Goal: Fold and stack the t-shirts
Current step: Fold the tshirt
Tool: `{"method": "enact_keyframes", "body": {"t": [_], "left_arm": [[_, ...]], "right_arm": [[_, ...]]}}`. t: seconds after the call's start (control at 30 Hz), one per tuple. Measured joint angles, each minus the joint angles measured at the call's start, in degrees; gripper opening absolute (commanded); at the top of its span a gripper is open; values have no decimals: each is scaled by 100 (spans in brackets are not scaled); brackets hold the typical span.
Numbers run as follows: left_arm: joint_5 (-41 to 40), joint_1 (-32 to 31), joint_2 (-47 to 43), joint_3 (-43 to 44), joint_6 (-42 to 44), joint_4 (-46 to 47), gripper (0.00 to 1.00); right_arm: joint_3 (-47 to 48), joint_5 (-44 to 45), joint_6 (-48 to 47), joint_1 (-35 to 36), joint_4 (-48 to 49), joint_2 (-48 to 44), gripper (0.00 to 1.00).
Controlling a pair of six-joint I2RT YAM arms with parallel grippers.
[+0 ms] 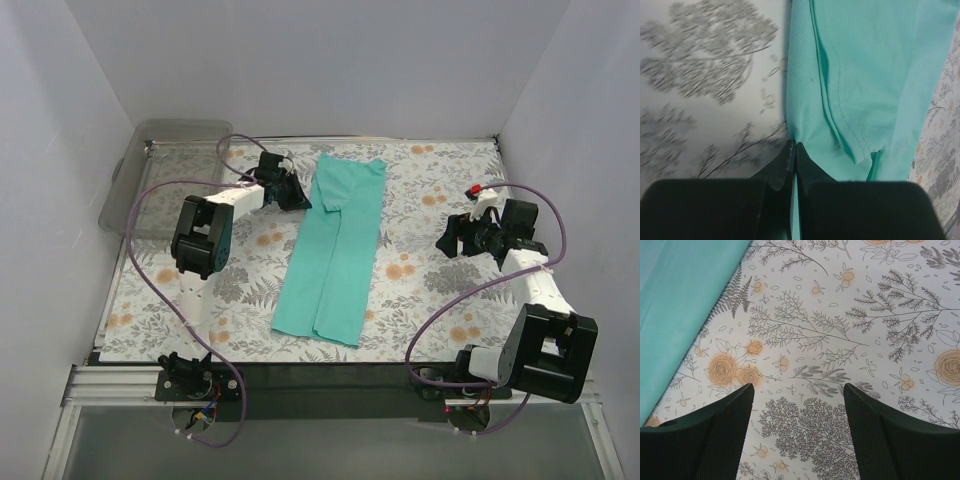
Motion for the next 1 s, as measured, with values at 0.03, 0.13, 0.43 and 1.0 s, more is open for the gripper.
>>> {"method": "enact_keyframes", "body": {"t": [0.03, 0.13, 0.43, 1.0], "left_arm": [[-90, 74, -162, -267, -37, 92, 0], [-321, 227, -601, -933, -118, 254, 0], [-382, 286, -1032, -1410, -192, 472, 51], [258, 417, -4024, -3635, 238, 1005, 63]], "right_arm": [[0, -4, 0, 0, 7, 48, 66], [15, -72, 0, -2, 22, 254, 65], [1851, -656, 496, 402, 31, 2339, 64], [8161, -374, 3329, 2065, 535, 7333, 39]]}}
